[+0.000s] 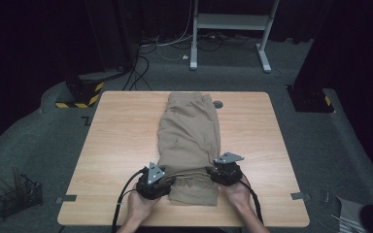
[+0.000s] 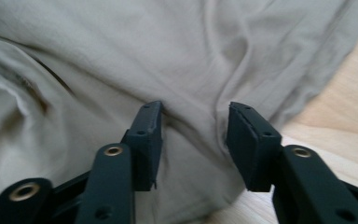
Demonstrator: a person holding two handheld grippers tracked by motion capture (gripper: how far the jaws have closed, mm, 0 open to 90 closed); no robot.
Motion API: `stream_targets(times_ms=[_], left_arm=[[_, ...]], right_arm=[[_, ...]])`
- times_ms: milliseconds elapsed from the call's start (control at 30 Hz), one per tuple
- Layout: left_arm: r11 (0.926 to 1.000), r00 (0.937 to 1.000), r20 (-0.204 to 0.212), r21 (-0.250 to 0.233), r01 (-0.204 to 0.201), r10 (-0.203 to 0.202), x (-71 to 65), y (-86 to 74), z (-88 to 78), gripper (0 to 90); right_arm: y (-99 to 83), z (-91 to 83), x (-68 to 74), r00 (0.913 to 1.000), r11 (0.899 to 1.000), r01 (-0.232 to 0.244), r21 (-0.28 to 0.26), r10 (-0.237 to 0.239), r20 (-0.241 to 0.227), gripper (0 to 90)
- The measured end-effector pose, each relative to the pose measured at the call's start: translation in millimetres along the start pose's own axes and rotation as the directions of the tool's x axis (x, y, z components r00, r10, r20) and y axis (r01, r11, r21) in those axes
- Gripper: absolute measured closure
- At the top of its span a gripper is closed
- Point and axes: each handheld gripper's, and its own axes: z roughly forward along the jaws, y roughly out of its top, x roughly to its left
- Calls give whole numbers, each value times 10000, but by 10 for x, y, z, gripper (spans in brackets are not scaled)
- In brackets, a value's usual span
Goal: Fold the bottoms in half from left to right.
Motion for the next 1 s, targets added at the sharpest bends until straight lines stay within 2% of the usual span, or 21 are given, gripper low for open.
stream_targets(times_ms=[100, 200, 367, 433, 500, 567, 667, 733, 833, 933, 1000], left_arm=[[9990, 9999, -7, 428, 110, -109, 41, 20, 176, 445], [9969, 9998, -195, 781, -49, 64, 97, 76, 340, 445], [9953, 9997, -259, 963, 72, -47, 311, 270, 599, 434], [9938, 9991, -358, 1076, 265, -227, 412, 354, 703, 422], [9924, 9992, -335, 1206, 251, -212, 478, 423, 778, 420], [9904, 9994, -253, 1358, 255, -223, 503, 463, 802, 435], [9898, 9996, -270, 1420, 84, -46, 455, 427, 733, 484], [9910, 9996, -260, 1339, -82, 117, 401, 357, 648, 499], [9920, 9995, -276, 1259, -105, 141, 352, 271, 544, 509], [9920, 9992, -332, 1245, -189, 232, 342, 271, 545, 509], [9930, 9985, -480, 1166, -204, 261, 372, 302, 598, 507]], right_arm=[[6, 96, 0, 9998, 9996, -186, 232, 184, 82, 518], [66, 168, -25, 9991, 9995, 129, 304, -142, 412, 515], [251, 376, -247, 9979, 9996, -91, 263, 73, 648, 516], [337, 458, -332, 9965, 9991, -242, 340, 214, 806, 515], [411, 521, -404, 9949, 9983, -376, 455, 331, 957, 513], [451, 548, -445, 9934, 9970, -532, 567, 471, 1044, 512], [437, 509, -397, 9929, 9964, -483, 702, 403, 1115, 496], [365, 418, -326, 9949, 9982, -315, 507, 265, 975, 500], [211, 264, -212, 9978, 9990, -367, 269, 351, 570, 513], [134, 226, -119, 9980, 9993, 6, 371, -29, 639, 516], [171, 268, -134, 9980, 9992, -15, 393, -10, 627, 520]])
